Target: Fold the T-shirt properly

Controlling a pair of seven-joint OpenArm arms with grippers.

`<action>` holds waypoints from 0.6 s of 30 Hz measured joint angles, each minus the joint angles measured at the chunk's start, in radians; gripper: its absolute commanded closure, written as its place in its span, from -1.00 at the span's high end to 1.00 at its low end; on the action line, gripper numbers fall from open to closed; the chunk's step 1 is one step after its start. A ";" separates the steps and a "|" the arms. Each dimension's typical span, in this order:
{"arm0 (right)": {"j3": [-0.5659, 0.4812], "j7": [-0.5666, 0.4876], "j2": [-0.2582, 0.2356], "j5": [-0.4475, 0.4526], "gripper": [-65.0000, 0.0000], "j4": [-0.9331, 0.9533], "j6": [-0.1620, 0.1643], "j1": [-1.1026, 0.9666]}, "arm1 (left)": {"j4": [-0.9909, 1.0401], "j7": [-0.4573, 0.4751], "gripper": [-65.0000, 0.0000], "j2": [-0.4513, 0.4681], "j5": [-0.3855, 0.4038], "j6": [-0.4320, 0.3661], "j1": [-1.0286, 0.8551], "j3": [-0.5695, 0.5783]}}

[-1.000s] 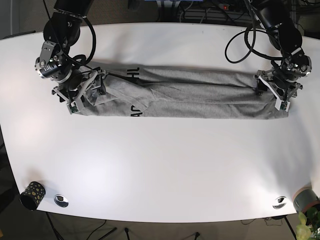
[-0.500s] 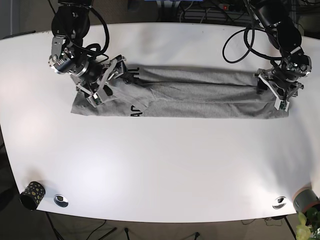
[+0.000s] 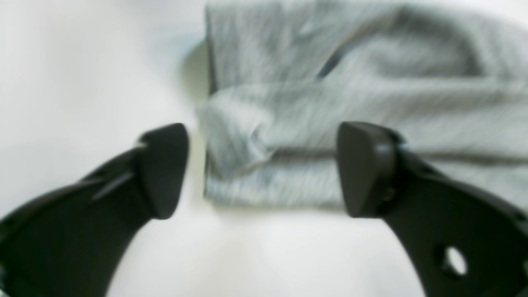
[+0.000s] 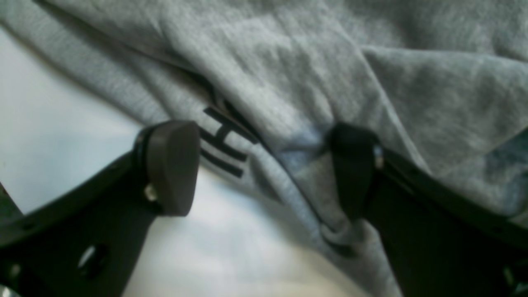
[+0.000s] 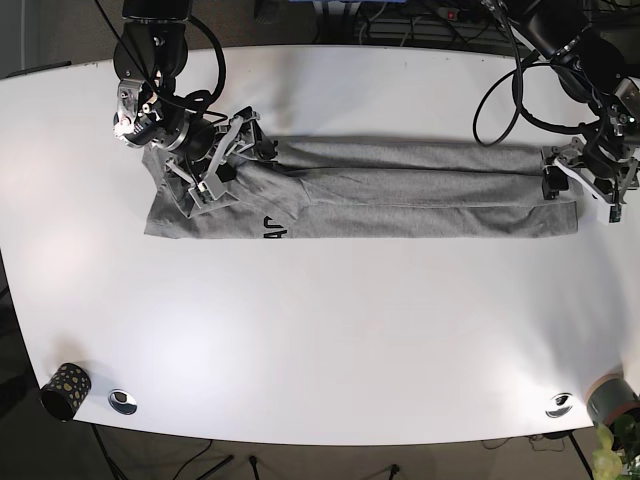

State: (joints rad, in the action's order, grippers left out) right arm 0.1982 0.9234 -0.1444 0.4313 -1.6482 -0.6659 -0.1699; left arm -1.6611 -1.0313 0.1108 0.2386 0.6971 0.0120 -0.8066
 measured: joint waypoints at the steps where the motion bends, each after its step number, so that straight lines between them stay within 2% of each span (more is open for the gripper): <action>1: 0.002 0.001 -0.001 0.002 0.47 0.000 0.000 0.000 | 0.009 0.002 0.78 0.003 0.003 0.000 0.004 -0.010; 8: 0.000 0.000 0.003 0.002 0.47 0.000 0.000 0.000 | 0.162 -0.015 0.78 0.031 -0.003 0.000 -0.008 -0.063; 14: 0.003 -0.003 0.003 0.002 0.47 0.000 -0.006 0.000 | 0.297 0.003 0.78 0.072 0.101 0.000 0.033 -0.059; 18: 0.004 -0.003 0.000 0.002 0.47 0.000 -0.007 -0.002 | 0.349 0.026 0.78 0.101 0.127 0.000 0.041 -0.065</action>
State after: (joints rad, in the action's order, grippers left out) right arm 0.2024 0.9207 -0.1440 0.4332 -1.6478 -0.6727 -0.1715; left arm -1.3121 -1.0058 0.2123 0.3653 0.6968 0.0528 -0.8719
